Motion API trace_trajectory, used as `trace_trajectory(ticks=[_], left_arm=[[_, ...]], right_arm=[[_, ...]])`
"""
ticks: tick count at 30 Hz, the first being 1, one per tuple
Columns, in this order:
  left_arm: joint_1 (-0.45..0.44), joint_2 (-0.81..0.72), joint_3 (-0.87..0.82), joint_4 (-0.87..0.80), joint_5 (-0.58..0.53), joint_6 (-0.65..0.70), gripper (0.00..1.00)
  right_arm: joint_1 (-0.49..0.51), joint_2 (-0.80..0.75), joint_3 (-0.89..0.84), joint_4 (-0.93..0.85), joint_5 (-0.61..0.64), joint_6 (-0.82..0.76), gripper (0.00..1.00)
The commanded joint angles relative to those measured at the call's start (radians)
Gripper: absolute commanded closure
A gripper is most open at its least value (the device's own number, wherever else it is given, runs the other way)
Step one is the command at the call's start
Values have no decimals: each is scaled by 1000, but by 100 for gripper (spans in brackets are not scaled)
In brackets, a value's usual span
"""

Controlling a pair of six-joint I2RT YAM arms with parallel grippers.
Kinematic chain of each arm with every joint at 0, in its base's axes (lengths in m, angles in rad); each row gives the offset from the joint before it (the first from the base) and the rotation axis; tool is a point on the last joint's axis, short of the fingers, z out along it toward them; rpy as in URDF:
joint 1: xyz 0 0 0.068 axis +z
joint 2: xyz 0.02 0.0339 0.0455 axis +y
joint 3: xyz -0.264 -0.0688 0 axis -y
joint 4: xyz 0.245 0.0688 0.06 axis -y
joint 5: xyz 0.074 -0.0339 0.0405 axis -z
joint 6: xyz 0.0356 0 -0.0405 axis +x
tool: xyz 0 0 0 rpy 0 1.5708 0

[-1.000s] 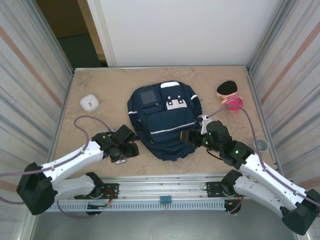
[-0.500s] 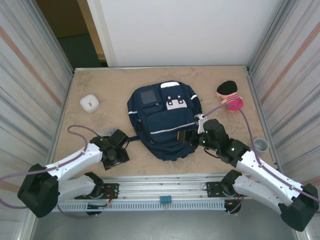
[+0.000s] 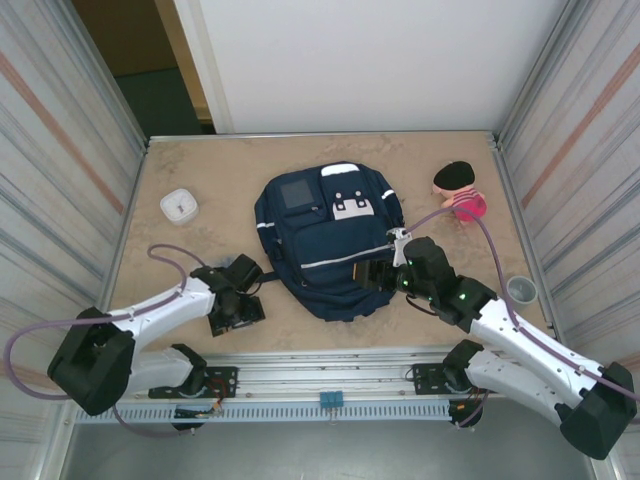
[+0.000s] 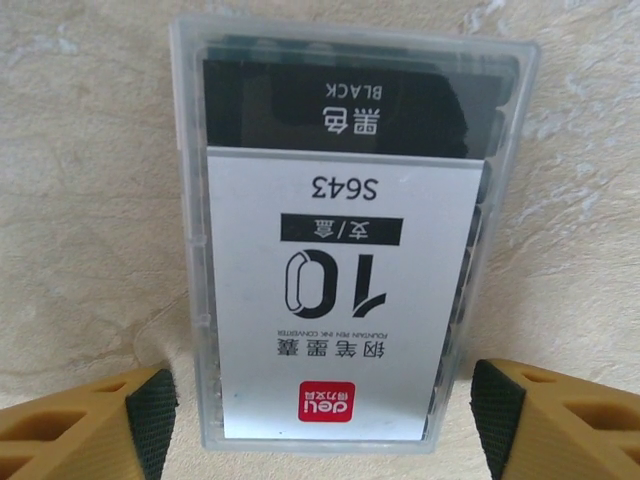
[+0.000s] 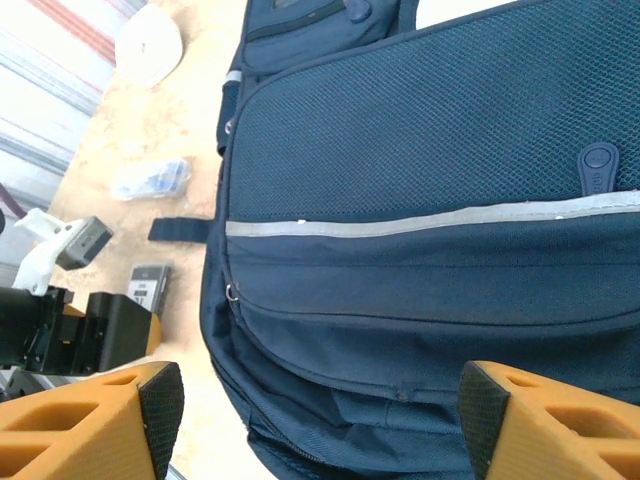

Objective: Pack the student bag

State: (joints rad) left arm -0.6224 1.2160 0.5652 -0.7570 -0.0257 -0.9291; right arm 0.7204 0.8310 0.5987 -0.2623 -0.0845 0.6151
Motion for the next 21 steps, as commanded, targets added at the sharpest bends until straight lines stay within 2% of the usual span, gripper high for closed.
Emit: trace_trajectory(ticks=[1, 6, 13, 17, 21], left_arm=[[7, 21, 24, -9, -35, 40, 22], [16, 79, 45, 2, -53, 92, 29], [16, 108, 48, 20, -36, 93, 46], [15, 61, 59, 0, -21, 79, 49], [3, -13, 68, -10, -10, 66, 50]], right_arm=[[7, 4, 25, 18, -17, -20, 27], [6, 16, 29, 19, -31, -21, 27], [8, 26, 29, 20, -42, -21, 27], [8, 45, 31, 33, -63, -28, 27], [7, 99, 49, 58, -138, -36, 26]])
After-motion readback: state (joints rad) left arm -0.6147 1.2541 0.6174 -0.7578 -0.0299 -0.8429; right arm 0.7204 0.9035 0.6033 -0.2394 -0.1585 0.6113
